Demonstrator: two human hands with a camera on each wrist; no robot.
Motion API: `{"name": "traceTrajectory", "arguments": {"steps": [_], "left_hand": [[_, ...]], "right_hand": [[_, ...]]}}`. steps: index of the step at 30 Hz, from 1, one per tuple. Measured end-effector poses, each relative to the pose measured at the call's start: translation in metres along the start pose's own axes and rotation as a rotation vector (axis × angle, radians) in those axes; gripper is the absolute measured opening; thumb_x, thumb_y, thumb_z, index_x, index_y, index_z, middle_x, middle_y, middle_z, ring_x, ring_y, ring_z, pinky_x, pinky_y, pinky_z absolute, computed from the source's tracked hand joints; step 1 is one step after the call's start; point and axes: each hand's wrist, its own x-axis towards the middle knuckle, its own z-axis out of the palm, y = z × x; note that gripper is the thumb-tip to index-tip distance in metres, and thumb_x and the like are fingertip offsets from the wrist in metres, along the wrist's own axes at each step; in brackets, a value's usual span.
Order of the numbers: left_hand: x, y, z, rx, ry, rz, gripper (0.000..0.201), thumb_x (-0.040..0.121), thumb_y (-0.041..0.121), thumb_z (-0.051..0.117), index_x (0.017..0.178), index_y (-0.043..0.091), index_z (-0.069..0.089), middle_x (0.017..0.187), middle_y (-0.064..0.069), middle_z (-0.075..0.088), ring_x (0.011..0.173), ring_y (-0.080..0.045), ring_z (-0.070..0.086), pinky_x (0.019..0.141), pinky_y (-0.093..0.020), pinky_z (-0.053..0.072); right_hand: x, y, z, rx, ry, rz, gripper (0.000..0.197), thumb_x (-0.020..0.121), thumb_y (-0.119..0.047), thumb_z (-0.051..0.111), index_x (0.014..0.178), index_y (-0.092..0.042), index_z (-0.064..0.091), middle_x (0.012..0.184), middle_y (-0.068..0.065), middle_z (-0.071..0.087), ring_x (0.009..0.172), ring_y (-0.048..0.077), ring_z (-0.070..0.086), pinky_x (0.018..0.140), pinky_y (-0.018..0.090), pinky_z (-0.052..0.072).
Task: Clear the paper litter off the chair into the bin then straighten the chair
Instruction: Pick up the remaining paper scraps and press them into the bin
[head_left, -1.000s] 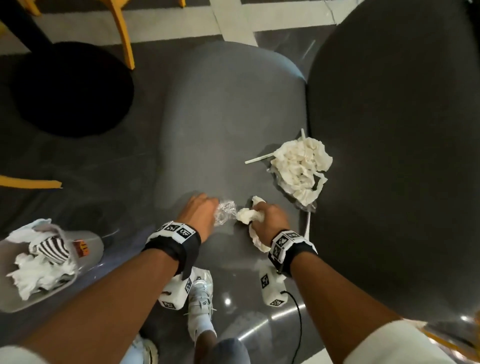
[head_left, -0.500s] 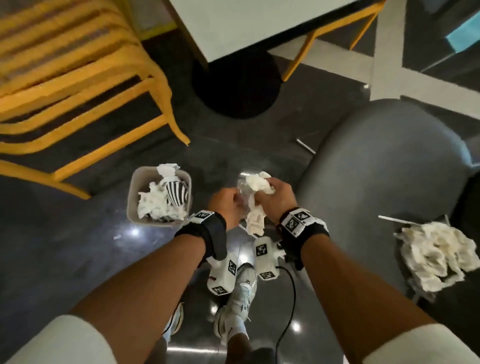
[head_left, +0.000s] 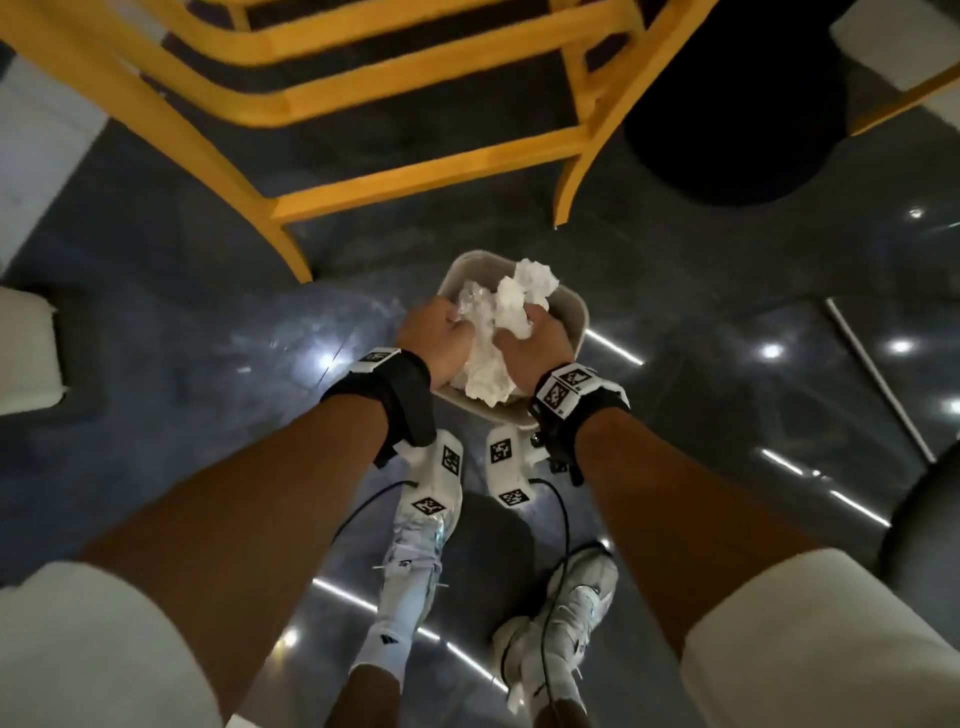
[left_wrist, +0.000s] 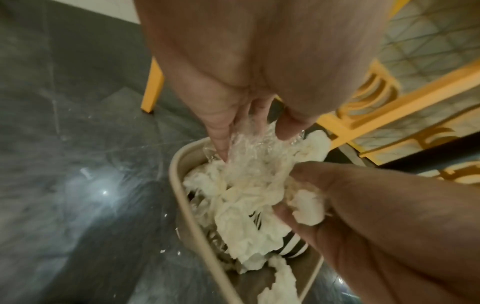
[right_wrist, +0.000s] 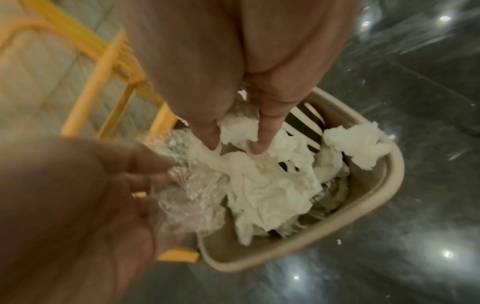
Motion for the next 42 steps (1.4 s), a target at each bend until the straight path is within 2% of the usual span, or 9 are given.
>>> {"name": "traceTrajectory", "arguments": {"steps": [5, 8, 11, 14, 19, 24, 30, 37, 42], "left_hand": [[0.016, -0.048, 0.048, -0.123, -0.222, -0.036, 0.055, 0.076, 0.045, 0.042, 0.118, 0.013, 0.057, 0.108, -0.004, 0.064, 0.101, -0.026, 0.060, 0.091, -0.038, 0.049], [0.023, -0.048, 0.064, 0.057, -0.353, 0.038, 0.050, 0.086, 0.040, 0.037, 0.124, 0.017, 0.058, 0.124, -0.006, 0.064, 0.114, -0.027, 0.059, 0.102, -0.048, 0.047], [0.025, -0.024, 0.056, 0.259, -0.254, 0.117, 0.039, 0.095, 0.018, 0.040, 0.130, 0.015, 0.055, 0.134, -0.010, 0.058, 0.124, -0.030, 0.053, 0.106, -0.046, 0.043], [0.025, 0.007, 0.030, 0.477, -0.218, 0.067, 0.038, 0.096, 0.039, 0.038, 0.129, 0.027, 0.054, 0.133, -0.005, 0.060, 0.118, -0.029, 0.057, 0.097, -0.038, 0.047], [0.011, 0.043, -0.005, 0.649, -0.196, -0.047, 0.063, 0.080, 0.067, 0.035, 0.111, 0.020, 0.064, 0.122, -0.015, 0.065, 0.105, -0.036, 0.064, 0.094, -0.045, 0.052], [-0.037, 0.075, 0.010, 0.712, -0.165, 0.066, 0.028, 0.093, 0.029, 0.052, 0.108, 0.010, 0.065, 0.111, -0.016, 0.067, 0.100, -0.035, 0.063, 0.091, -0.043, 0.051], [-0.118, 0.172, 0.102, 0.732, -0.198, 0.311, 0.016, 0.089, 0.021, 0.054, 0.100, 0.019, 0.066, 0.101, -0.010, 0.071, 0.096, -0.033, 0.066, 0.089, -0.039, 0.052], [-0.213, 0.285, 0.281, 0.743, -0.396, 0.804, 0.031, 0.082, 0.025, 0.049, 0.107, 0.018, 0.065, 0.101, -0.005, 0.070, 0.096, -0.030, 0.065, 0.088, -0.040, 0.053], [-0.291, 0.337, 0.405, 0.902, -0.544, 1.042, 0.043, 0.083, 0.032, 0.052, 0.125, 0.022, 0.054, 0.124, -0.005, 0.059, 0.119, -0.032, 0.052, 0.101, -0.043, 0.043]], "right_hand": [[0.026, 0.037, 0.042, -0.546, -0.198, -0.013, 0.056, 0.093, -0.025, 0.057, 0.144, -0.015, 0.037, 0.141, 0.012, 0.051, 0.133, 0.032, 0.048, 0.111, 0.041, 0.039], [0.028, 0.037, 0.035, -0.682, -0.270, -0.012, 0.073, 0.091, -0.026, 0.063, 0.151, -0.017, 0.024, 0.149, 0.016, 0.042, 0.138, 0.033, 0.042, 0.114, 0.041, 0.033], [0.013, 0.016, 0.008, -0.596, -0.200, -0.134, 0.059, 0.099, -0.030, 0.049, 0.152, -0.017, 0.026, 0.157, 0.016, 0.031, 0.146, 0.033, 0.029, 0.121, 0.039, 0.020], [-0.002, -0.012, -0.022, -0.521, -0.152, -0.208, 0.045, 0.101, -0.022, 0.046, 0.145, -0.014, 0.042, 0.149, 0.014, 0.044, 0.138, 0.032, 0.041, 0.114, 0.038, 0.034], [-0.036, -0.024, -0.073, -0.292, -0.029, -0.089, 0.034, 0.093, -0.022, 0.053, 0.126, -0.018, 0.063, 0.129, 0.006, 0.063, 0.120, 0.027, 0.059, 0.095, 0.031, 0.047], [-0.107, 0.019, -0.159, -0.149, 0.056, -0.025, 0.025, 0.094, -0.025, 0.050, 0.109, -0.019, 0.070, 0.114, 0.009, 0.072, 0.109, 0.033, 0.066, 0.095, 0.035, 0.051], [-0.185, 0.137, -0.283, 0.170, 0.516, 0.212, 0.025, 0.085, -0.034, 0.053, 0.099, -0.022, 0.070, 0.093, 0.005, 0.077, 0.092, 0.029, 0.072, 0.085, 0.040, 0.057], [-0.266, 0.270, -0.387, 0.140, 0.901, 0.407, 0.024, 0.088, -0.024, 0.056, 0.107, -0.016, 0.068, 0.107, 0.015, 0.069, 0.104, 0.037, 0.062, 0.092, 0.040, 0.050], [-0.325, 0.342, -0.429, 0.049, 0.939, 0.694, 0.039, 0.082, -0.031, 0.062, 0.120, -0.026, 0.059, 0.134, 0.006, 0.046, 0.126, 0.033, 0.040, 0.105, 0.047, 0.035]]}}
